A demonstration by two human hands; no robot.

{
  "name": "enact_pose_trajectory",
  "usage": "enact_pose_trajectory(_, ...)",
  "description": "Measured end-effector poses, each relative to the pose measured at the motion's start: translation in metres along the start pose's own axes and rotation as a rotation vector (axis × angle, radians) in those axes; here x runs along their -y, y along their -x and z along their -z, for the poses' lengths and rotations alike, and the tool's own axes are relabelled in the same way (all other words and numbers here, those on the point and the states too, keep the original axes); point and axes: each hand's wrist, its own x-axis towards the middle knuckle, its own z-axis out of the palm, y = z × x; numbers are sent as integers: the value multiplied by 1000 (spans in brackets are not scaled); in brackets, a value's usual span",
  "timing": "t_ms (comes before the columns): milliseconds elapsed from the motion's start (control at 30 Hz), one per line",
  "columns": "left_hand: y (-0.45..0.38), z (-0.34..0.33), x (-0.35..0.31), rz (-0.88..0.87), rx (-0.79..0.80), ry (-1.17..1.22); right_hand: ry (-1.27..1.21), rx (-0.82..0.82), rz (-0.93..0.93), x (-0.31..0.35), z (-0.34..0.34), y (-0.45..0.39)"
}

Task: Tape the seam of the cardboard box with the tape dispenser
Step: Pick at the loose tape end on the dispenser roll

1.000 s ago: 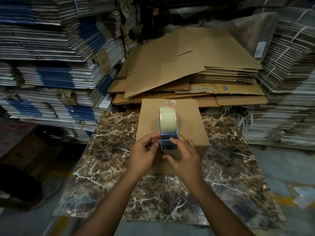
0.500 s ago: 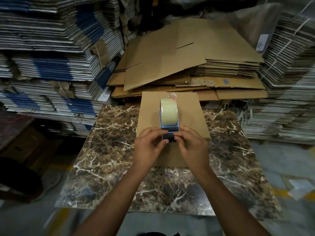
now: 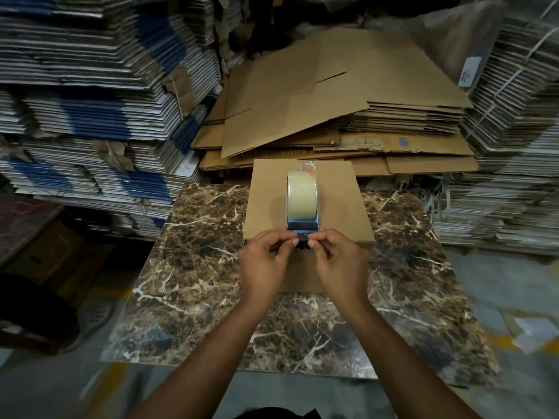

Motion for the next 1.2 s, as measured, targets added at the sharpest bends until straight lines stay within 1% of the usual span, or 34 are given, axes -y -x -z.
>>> enact_pose_trajectory(200, 0, 2, -3, 65, 25, 37, 11, 64, -16, 2, 3, -7)
enact_pose_trajectory(367, -3, 1, -5, 118, 35, 71, 25, 166, -13, 2, 10, -19)
enact_pose_trajectory(767, -5, 4, -3, 79, 100, 18, -15, 272, -10, 5, 21, -24)
enact_pose_trajectory(1033, -11, 9, 1, 79, 224, 36, -70, 331, -38, 4, 25, -27)
enact_pose_trajectory(1200, -12, 14, -2, 72, 295, 94, -125, 419, -32, 1, 29, -29)
